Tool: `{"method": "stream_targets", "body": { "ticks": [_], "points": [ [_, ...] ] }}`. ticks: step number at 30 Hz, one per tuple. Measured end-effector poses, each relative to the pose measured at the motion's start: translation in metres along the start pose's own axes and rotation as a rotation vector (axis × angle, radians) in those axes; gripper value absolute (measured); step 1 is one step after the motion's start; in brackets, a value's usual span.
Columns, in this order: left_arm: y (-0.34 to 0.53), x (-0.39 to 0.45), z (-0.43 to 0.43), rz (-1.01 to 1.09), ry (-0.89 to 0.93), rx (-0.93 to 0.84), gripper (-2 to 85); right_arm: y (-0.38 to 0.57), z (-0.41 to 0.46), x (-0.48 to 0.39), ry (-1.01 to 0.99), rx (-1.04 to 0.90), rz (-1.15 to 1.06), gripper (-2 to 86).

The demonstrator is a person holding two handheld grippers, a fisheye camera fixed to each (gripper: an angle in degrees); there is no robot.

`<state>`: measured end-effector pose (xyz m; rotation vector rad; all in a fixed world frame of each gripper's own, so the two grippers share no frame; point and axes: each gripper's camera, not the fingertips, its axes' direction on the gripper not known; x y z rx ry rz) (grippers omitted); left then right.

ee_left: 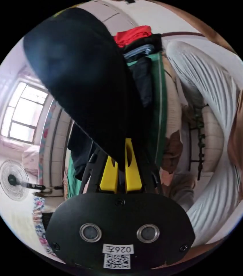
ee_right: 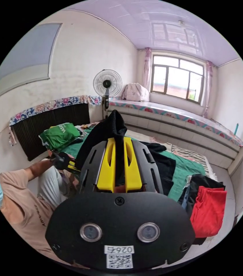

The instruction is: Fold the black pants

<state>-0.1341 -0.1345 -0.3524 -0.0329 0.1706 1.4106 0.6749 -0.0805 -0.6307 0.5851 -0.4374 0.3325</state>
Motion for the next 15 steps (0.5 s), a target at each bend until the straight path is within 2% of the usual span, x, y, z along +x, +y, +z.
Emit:
{"method": "stream_targets", "body": {
  "ticks": [6,11,13,15],
  "points": [
    [0.06,-0.086,0.039,-0.31,0.415,0.168,1.6,-0.016,0.056,0.023,0.107,-0.076,-0.002,0.3],
    [0.11,-0.152,0.118,-0.586,0.779,0.255,3.2,-0.018,0.14,0.085,0.203,-0.138,0.087,0.3],
    [0.119,-0.165,0.147,-0.655,0.876,0.222,3.8,-0.015,0.18,0.108,0.204,-0.168,0.125,0.4],
    [0.126,-0.174,0.167,-0.728,0.87,0.197,3.7,-0.008,0.223,0.132,0.205,-0.185,0.171,0.6]
  ]
}}
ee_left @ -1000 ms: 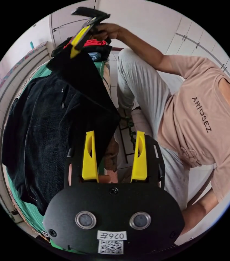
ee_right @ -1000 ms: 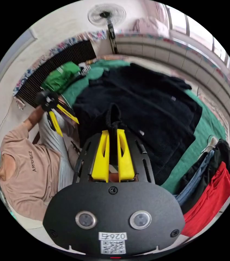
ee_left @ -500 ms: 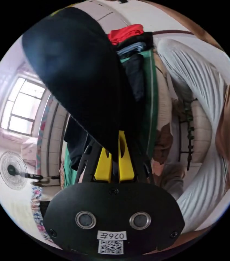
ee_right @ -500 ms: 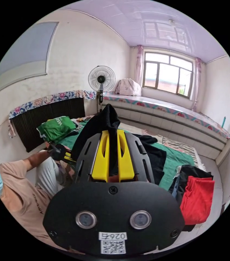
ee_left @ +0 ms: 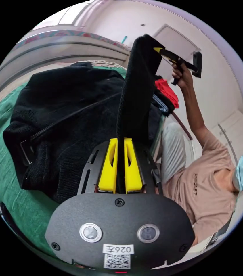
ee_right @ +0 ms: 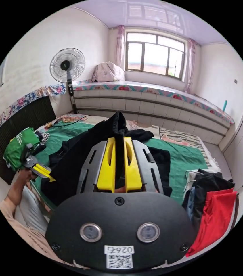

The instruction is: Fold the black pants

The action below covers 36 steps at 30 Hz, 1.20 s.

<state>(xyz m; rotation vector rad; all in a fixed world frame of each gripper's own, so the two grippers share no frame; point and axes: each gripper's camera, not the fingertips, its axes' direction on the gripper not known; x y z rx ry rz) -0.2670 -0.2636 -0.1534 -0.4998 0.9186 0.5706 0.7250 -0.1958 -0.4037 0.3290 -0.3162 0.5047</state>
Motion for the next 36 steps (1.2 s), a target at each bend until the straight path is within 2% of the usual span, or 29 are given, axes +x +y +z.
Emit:
{"method": "stream_targets", "body": {
  "ticks": [6,9,11,12,14,16,17,19,21,24,26,31,34,36],
  "points": [
    [-0.01,-0.04,0.004,-0.207,-0.236,0.089,-0.1,0.017,0.166,0.04,-0.014,-0.146,0.155,5.2],
    [-0.004,-0.048,0.005,-0.267,-0.211,0.257,-0.7,0.041,0.206,0.04,-0.028,-0.162,0.152,5.4],
    [0.001,-0.046,0.021,-0.226,-0.098,0.356,-0.9,0.068,0.223,0.035,-0.082,-0.154,0.13,3.4],
    [0.0,-0.047,0.03,-0.222,-0.076,0.338,-0.9,0.075,0.229,0.033,-0.1,-0.162,0.122,2.7],
    [-0.016,-0.057,0.091,-0.231,-0.077,0.069,-1.0,0.102,0.273,0.028,-0.131,-0.302,0.063,0.4],
    [-0.023,-0.064,0.137,-0.227,-0.111,-0.11,-0.9,0.123,0.317,0.026,-0.131,-0.467,0.01,-0.3],
    [-0.024,-0.066,0.139,-0.225,-0.096,-0.079,-1.0,0.126,0.312,0.034,-0.145,-0.382,0.033,-0.6],
    [-0.027,-0.068,0.138,-0.241,-0.095,-0.088,-1.0,0.124,0.313,0.046,-0.172,-0.394,0.085,-0.8],
    [-0.028,-0.061,0.128,-0.237,-0.169,-0.04,-1.0,0.121,0.307,0.056,-0.22,-0.367,0.083,-0.7],
    [-0.041,-0.038,0.099,-0.103,-0.164,0.097,-1.0,0.117,0.277,0.084,-0.214,-0.198,0.171,-0.4],
    [-0.069,-0.034,0.083,-0.018,-0.277,0.152,-1.0,0.108,0.265,0.114,-0.193,-0.1,0.251,0.9],
    [-0.152,-0.071,0.09,0.049,-0.424,0.258,-1.0,0.076,0.298,0.165,-0.118,-0.11,0.319,5.2],
    [-0.204,-0.124,0.118,-0.017,-0.417,0.302,-1.0,0.058,0.339,0.19,-0.106,-0.168,0.374,6.1],
    [-0.231,-0.166,0.146,-0.084,-0.414,0.266,-1.0,0.049,0.364,0.204,-0.094,-0.18,0.419,6.6]
  ]
}}
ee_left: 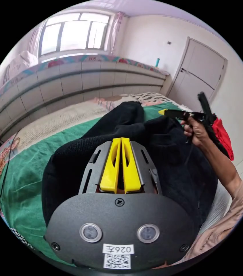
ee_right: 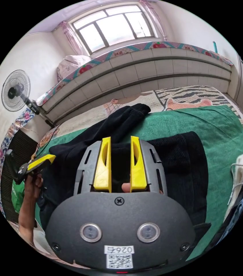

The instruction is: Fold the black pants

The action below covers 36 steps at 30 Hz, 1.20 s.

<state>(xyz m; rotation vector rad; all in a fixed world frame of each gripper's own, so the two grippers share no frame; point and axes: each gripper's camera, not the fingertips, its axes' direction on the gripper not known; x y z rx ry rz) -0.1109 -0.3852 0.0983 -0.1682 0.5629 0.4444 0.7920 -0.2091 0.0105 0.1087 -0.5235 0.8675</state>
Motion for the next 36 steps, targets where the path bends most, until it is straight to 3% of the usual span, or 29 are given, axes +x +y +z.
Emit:
{"method": "stream_targets", "body": {
  "ticks": [3,7,12,15,18,22,26,30,32,36],
  "points": [
    [-0.011,-0.044,0.097,-0.071,0.038,-0.21,-0.9,-0.028,0.039,0.009,0.05,-0.026,0.044,9.5],
    [0.008,-0.092,0.137,-0.174,0.281,-0.133,-0.9,-0.06,0.102,0.021,0.071,-0.114,0.137,13.1],
    [0.023,-0.132,0.165,-0.239,0.481,-0.132,-0.7,-0.075,0.132,-0.003,0.186,-0.14,0.087,0.5],
    [0.021,-0.138,0.171,-0.207,0.49,-0.122,0.3,-0.074,0.085,-0.029,-0.039,0.081,0.055,-0.9],
    [0.029,-0.149,0.158,-0.233,0.614,0.001,9.1,-0.062,0.007,-0.07,-0.319,0.318,-0.095,-1.2],
    [0.066,-0.165,0.12,-0.349,0.93,0.286,15.4,-0.008,-0.117,-0.142,-0.656,0.437,-0.535,-1.3],
    [0.122,-0.143,0.066,-0.33,0.934,0.384,17.7,0.102,-0.182,-0.196,-0.762,0.257,-0.899,-1.2],
    [0.189,-0.114,0.048,-0.406,0.921,0.324,16.3,0.2,-0.164,-0.224,-0.709,-0.012,-1.011,-1.2],
    [0.229,-0.09,0.052,-0.454,0.879,0.168,15.4,0.251,-0.133,-0.238,-0.578,-0.194,-1.037,-0.8],
    [0.267,-0.057,0.046,-0.443,0.852,0.079,18.2,0.282,-0.074,-0.251,-0.256,-0.536,-0.976,1.7]
  ]
}}
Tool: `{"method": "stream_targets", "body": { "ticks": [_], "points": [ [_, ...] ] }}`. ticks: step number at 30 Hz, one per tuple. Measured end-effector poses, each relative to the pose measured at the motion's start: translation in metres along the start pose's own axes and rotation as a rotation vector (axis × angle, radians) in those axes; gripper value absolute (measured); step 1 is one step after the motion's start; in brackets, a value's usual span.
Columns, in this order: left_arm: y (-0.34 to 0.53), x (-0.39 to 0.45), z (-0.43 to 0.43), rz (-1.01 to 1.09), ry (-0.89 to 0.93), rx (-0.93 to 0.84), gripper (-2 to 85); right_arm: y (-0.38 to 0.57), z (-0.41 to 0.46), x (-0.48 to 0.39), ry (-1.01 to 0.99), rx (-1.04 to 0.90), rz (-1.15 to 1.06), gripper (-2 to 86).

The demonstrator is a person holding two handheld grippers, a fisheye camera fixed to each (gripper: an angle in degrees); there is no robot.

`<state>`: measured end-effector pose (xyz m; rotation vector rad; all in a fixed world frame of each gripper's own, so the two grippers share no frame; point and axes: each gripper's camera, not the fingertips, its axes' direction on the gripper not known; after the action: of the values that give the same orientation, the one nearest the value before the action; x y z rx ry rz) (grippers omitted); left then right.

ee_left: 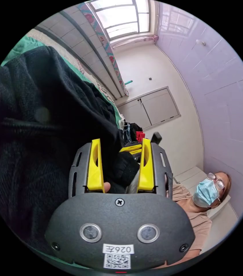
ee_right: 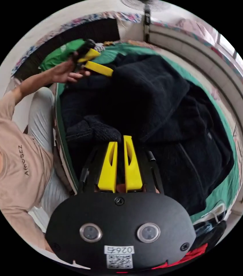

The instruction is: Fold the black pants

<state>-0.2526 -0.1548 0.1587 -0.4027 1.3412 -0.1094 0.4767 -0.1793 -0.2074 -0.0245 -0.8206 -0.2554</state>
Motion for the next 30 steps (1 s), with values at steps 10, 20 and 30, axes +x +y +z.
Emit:
{"method": "stream_targets", "body": {
  "ticks": [10,20,30],
  "points": [
    [-0.058,0.033,-0.044,0.081,-0.357,0.091,20.2,0.04,-0.069,0.016,-0.272,0.304,0.286,6.7],
    [-0.138,-0.045,0.024,-0.142,-0.31,-0.066,3.9,0.055,0.02,0.054,-0.406,0.142,0.586,2.8],
    [-0.154,0.016,-0.03,-0.023,-0.409,-0.006,19.5,0.09,-0.027,0.049,-0.222,0.02,0.586,2.4]
  ]
}}
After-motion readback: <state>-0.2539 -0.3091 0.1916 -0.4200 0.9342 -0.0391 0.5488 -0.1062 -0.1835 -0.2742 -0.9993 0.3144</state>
